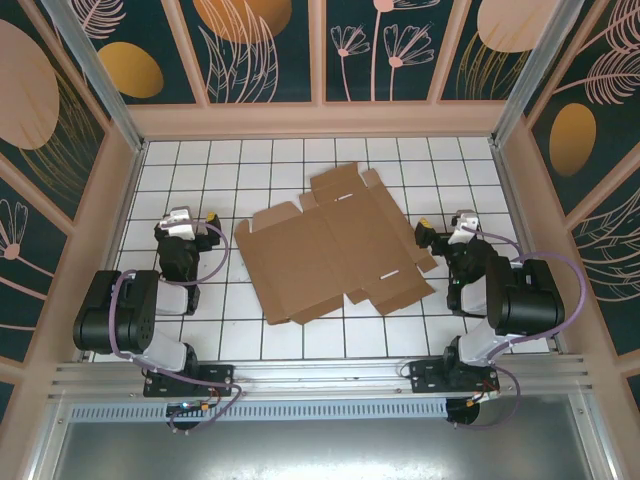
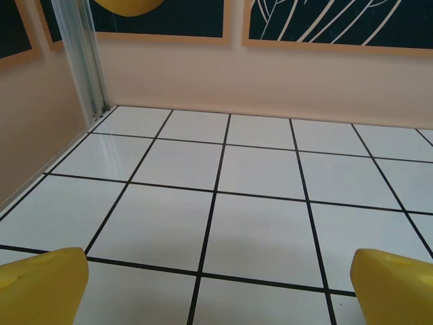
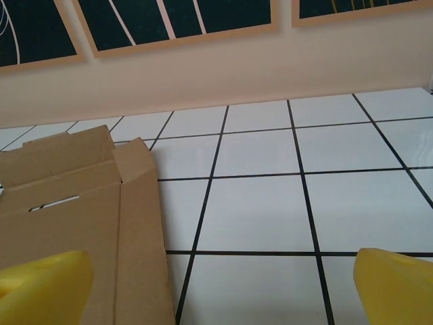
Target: Fold the paper box
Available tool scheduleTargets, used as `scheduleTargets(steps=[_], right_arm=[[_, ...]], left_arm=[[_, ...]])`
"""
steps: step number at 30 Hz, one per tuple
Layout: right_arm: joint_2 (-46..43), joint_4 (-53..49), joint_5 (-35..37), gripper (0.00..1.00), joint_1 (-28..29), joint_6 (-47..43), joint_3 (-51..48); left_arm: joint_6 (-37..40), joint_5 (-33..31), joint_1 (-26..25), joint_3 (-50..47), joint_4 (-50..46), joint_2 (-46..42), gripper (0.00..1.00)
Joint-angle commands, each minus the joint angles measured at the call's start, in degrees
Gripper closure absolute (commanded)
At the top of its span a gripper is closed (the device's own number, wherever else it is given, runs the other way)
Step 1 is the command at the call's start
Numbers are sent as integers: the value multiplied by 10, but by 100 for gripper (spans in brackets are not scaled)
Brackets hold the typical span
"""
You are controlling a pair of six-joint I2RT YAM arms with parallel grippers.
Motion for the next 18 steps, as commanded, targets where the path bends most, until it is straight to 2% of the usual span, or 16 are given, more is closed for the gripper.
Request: scheduleTargets(steps=[1,18], right_arm=[[-6,5,6,1,2,-7,9],[-6,5,11,1,5,-8,10]], left_arm=[[-1,2,2,0,19,-4,1],[-1,2,2,0,19,-5,1]])
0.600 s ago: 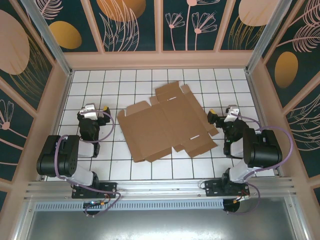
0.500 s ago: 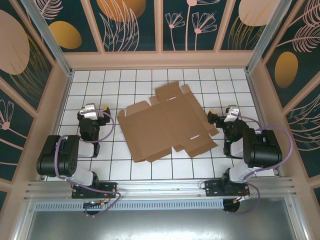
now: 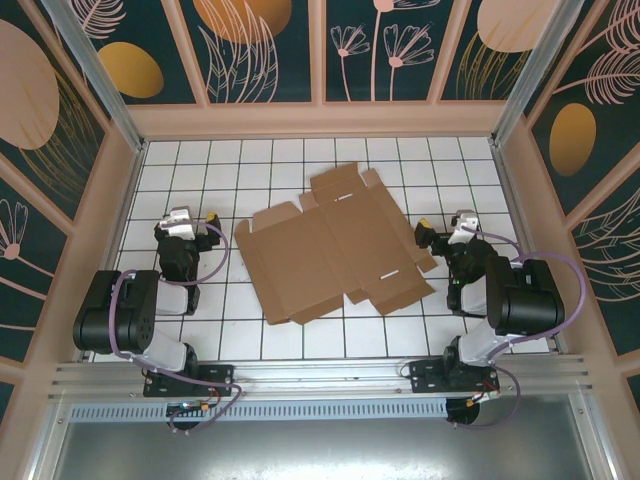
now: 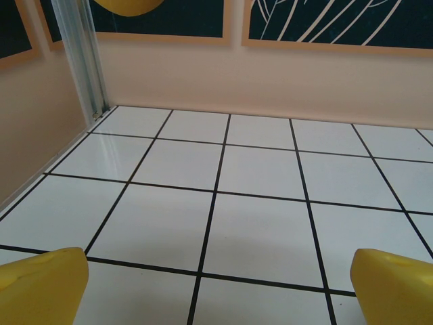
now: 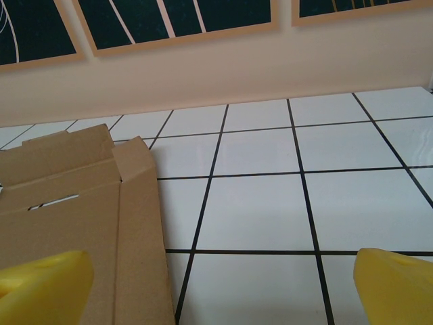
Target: Fold the paper box
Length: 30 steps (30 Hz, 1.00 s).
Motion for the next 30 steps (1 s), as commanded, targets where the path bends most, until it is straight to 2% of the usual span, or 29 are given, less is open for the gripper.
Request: scheduleTargets(steps=[1,12,16,20,23,25,28,30], right_arm=[[-6,6,10,1,5,-6,10],[-6,7,9,1,3,-6,9],[-1,52,-34,1,-23,17,-9],[1,69,-17,1,-27,28,-14],[-8,25,-5,1,0,-4,1],[-54,-20,28,1,16,-13,4],[-163,-208,92,1,51,-21,69],[-215,-259,127,1,96,13,111]], left_arm=[[-2,2,2,0,19,-5,1],[-1,2,2,1,19,-4,1],[-2,2,2,0,19,-5,1],[-1,2,2,-2,20,-6,1],[9,26,2,8,-16,-30,1],[19,40,0,32,-99,-76,1],[57,4,-55,66,-195,-185,1],[85,40,-114,99,-245,-250,1]])
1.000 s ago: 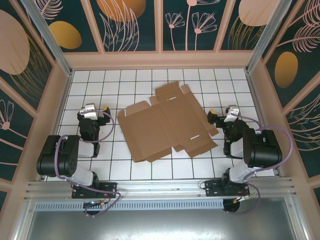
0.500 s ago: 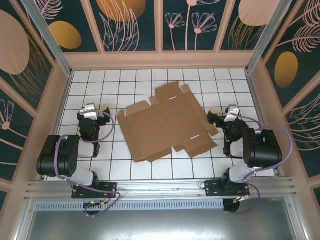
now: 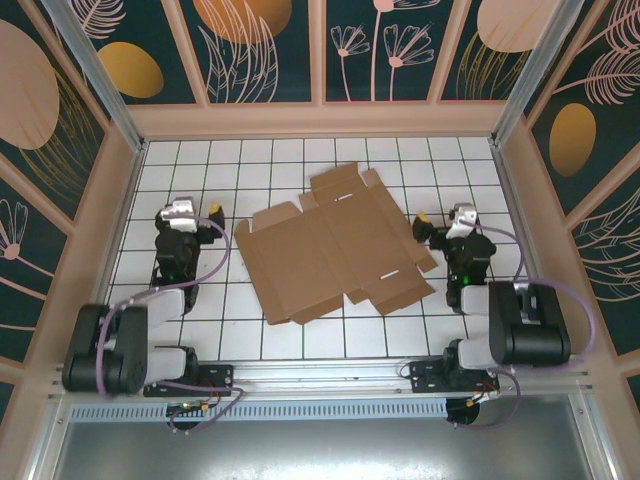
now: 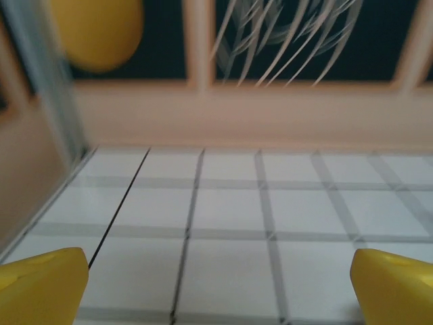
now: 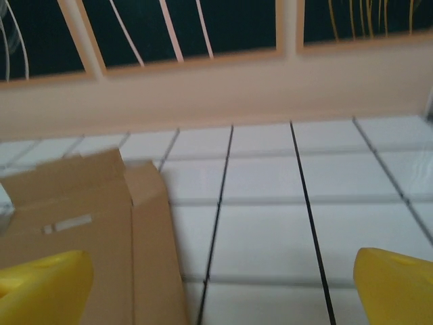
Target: Fold the paper box
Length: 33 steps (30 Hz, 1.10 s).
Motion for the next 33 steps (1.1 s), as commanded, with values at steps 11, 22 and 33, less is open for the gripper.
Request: scheduleTargets(steps=[11,22,33], right_arm=[[-196,-639,129,1,253,180,398],[-39,-832,48,29,260,261,451],[82,-780,83,100,306,311,353]], left_arm=[[-219,-216,-250,429,-705,-53,1],[-292,13,-250,356,-671,88,100],[-407,87,-249,334,-597,236,100]])
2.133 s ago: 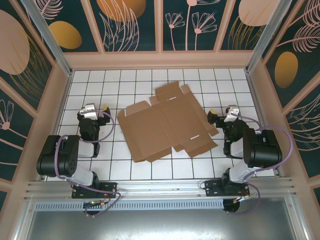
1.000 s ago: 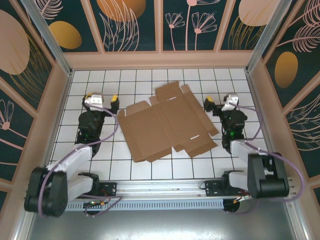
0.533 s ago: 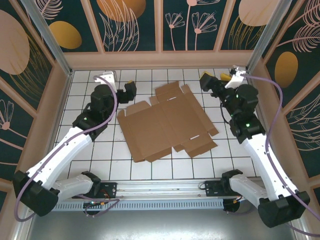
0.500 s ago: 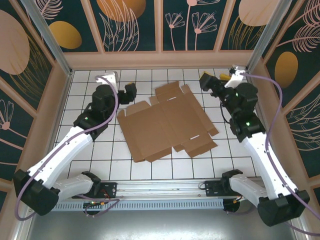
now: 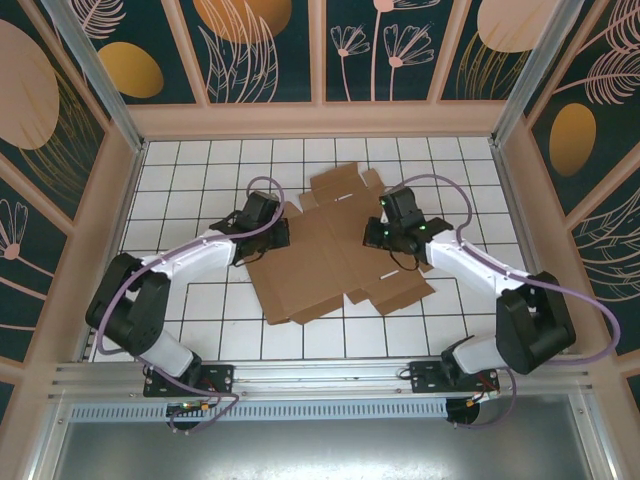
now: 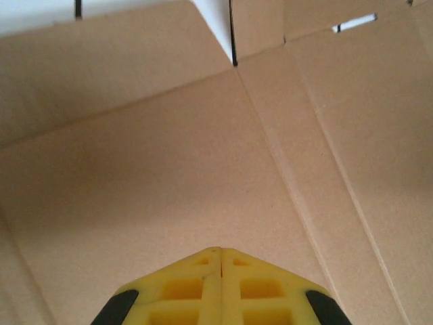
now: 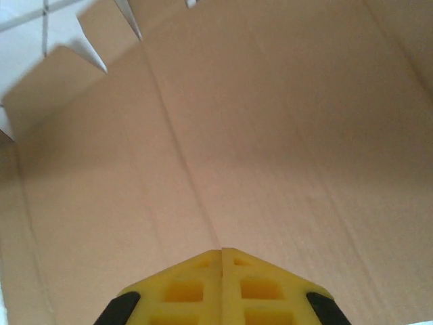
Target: Fold the paper box
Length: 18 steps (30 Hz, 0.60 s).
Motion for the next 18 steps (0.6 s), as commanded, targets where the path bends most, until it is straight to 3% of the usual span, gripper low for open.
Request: scheduleTargets(steps=[1,10,18], right_arm=[[36,12,32,100,6,27,-13],[151,5,103,100,4,62,10],[245,5,146,100,2,22,96]], left_arm=[[-44,26,0,-14,25,27,100],[-77,41,0,-63,39,51,100],[-84,70,-1,-122,30,59,100]])
